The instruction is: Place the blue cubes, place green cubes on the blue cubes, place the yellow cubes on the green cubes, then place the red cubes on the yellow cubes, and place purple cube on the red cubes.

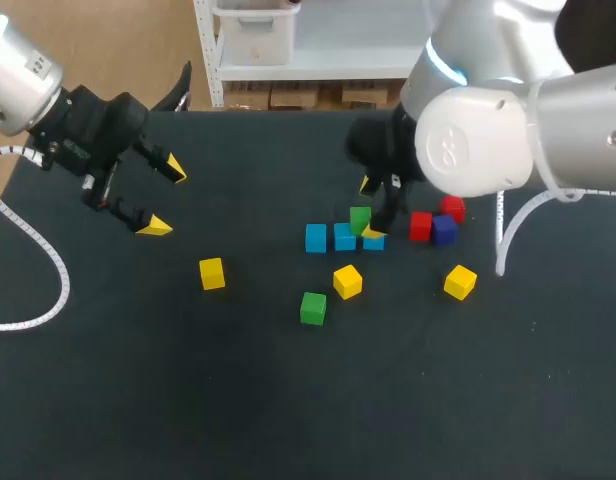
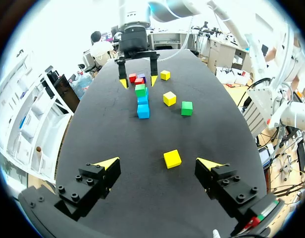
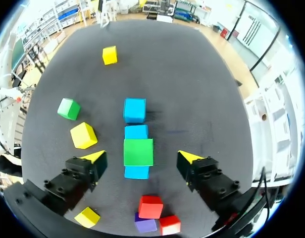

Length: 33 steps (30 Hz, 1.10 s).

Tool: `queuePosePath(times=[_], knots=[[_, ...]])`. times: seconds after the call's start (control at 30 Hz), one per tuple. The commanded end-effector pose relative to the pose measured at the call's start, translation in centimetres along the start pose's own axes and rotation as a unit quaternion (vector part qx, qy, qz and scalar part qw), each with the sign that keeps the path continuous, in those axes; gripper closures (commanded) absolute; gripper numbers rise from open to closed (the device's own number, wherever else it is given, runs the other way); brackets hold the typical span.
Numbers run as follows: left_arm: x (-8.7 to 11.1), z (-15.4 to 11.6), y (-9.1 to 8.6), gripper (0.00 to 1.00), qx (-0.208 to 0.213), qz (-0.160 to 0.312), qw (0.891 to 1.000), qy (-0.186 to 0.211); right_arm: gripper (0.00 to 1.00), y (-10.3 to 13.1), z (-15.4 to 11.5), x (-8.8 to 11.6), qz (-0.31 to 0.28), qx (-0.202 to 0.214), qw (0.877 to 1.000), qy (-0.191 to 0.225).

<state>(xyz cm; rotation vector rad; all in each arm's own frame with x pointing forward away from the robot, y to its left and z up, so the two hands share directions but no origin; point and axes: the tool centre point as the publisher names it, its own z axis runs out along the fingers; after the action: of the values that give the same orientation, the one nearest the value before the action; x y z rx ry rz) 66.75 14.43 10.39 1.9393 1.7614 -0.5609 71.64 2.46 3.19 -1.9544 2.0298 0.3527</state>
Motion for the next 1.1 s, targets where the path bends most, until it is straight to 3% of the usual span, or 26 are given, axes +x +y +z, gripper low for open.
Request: queuePosePath(times=[0.03, 0.1, 0.3, 0.6, 1.1], knots=[[0.1, 0.0, 0.0, 0.0, -0.001, 0.002, 1.0, -0.002, 0.0, 1.2, -2.3, 1.6, -0.033, 0.005, 0.997, -0.069], [0.1, 0.0, 0.0, 0.0, -0.001, 0.002, 1.0, -0.002, 0.0, 1.9, -3.8, 2.3, -0.055, 0.005, 0.993, -0.105], [0.1, 0.0, 0.0, 0.0, -0.001, 0.002, 1.0, -0.002, 0.0, 3.0, -7.0, 5.9, -0.042, 0.025, 0.98, -0.195], [0.1, 0.0, 0.0, 0.0, -0.001, 0.002, 1.0, -0.002, 0.0, 4.4, -8.7, 12.0, -0.012, 0.059, 0.954, -0.294], [0.1, 0.0, 0.0, 0.0, -0.001, 0.002, 1.0, -0.002, 0.0, 4.6, -10.0, 18.3, -0.025, 0.046, 0.945, -0.323]])
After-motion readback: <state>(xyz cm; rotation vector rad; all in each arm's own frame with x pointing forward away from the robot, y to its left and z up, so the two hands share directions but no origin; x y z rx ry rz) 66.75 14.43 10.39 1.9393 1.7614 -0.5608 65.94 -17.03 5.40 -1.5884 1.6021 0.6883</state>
